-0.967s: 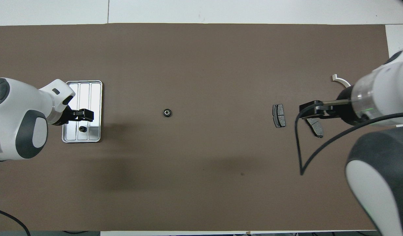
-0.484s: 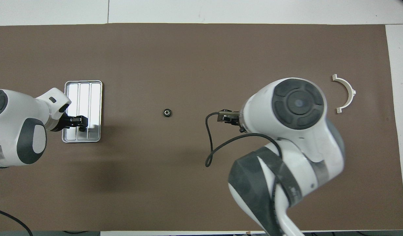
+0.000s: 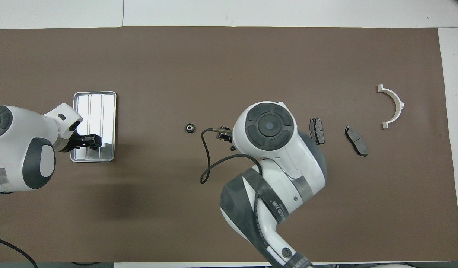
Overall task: Place bearing gear from tray to pile
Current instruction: 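Grasp the gear with the right gripper while the left gripper withdraws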
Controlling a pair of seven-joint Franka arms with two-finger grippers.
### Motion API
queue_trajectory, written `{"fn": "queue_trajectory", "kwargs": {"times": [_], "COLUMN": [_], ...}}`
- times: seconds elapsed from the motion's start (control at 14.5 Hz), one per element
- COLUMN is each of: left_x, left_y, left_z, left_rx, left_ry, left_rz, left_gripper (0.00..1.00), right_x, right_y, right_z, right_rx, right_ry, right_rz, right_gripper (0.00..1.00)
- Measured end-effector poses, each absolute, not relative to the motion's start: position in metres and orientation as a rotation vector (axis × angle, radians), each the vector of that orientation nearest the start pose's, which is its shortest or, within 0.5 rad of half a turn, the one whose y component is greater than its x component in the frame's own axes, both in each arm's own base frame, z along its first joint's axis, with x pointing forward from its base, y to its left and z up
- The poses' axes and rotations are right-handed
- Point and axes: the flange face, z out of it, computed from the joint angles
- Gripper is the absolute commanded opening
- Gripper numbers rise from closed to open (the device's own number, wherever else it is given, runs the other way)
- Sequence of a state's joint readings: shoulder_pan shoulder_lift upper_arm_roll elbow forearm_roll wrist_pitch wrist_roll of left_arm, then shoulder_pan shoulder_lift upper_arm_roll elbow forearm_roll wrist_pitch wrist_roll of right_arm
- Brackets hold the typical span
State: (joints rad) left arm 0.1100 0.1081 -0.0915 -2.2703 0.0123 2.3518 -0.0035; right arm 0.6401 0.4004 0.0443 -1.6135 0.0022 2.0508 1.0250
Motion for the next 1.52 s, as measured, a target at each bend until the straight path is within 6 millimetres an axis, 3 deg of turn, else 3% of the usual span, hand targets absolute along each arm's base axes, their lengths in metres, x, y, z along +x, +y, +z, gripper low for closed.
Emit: {"fn": "queue_trajectory", "kwargs": {"times": [0.14, 0.21, 0.35, 0.55, 0.83, 0.97, 1.11, 1.31, 1.52], "left_x": [0.527, 0.527, 0.528, 0.528, 0.528, 0.535, 0.551, 0.566, 0.568], "left_y": [0.009, 0.008, 0.007, 0.004, 0.006, 0.007, 0.008, 0.016, 0.027], "left_z": [0.307, 0.304, 0.300, 0.299, 0.302, 0.323, 0.367, 0.426, 0.435], "left_rx": [-3.143, -3.144, -3.145, -3.150, -3.148, -3.144, -3.141, -3.139, -3.139], "left_ry": [-0.030, -0.033, -0.039, -0.041, -0.046, -0.050, -0.052, -0.076, -0.107], "left_rz": [0.030, 0.029, 0.032, 0.034, 0.087, 0.139, 0.157, 0.149, 0.147], "left_gripper": [0.58, 0.51, 0.27, 0.03, 0.00, 0.00, 0.00, 0.00, 0.00], "right_x": [0.527, 0.529, 0.538, 0.551, 0.559, 0.558, 0.558, 0.559, 0.567], "right_y": [0.461, 0.475, 0.490, 0.501, 0.526, 0.533, 0.535, 0.535, 0.528], "right_z": [0.365, 0.351, 0.331, 0.327, 0.311, 0.292, 0.278, 0.277, 0.279], "right_rx": [-3.083, -3.093, -3.098, -3.088, -3.089, -3.109, -3.133, -3.137, -3.142], "right_ry": [0.569, 0.581, 0.585, 0.588, 0.572, 0.558, 0.551, 0.552, 0.574], "right_rz": [-0.046, -0.063, -0.072, -0.083, -0.084, -0.083, -0.095, -0.095, -0.120], "right_gripper": [1.00, 1.00, 1.00, 1.00, 1.00, 1.00, 1.00, 0.99, 0.96]}}
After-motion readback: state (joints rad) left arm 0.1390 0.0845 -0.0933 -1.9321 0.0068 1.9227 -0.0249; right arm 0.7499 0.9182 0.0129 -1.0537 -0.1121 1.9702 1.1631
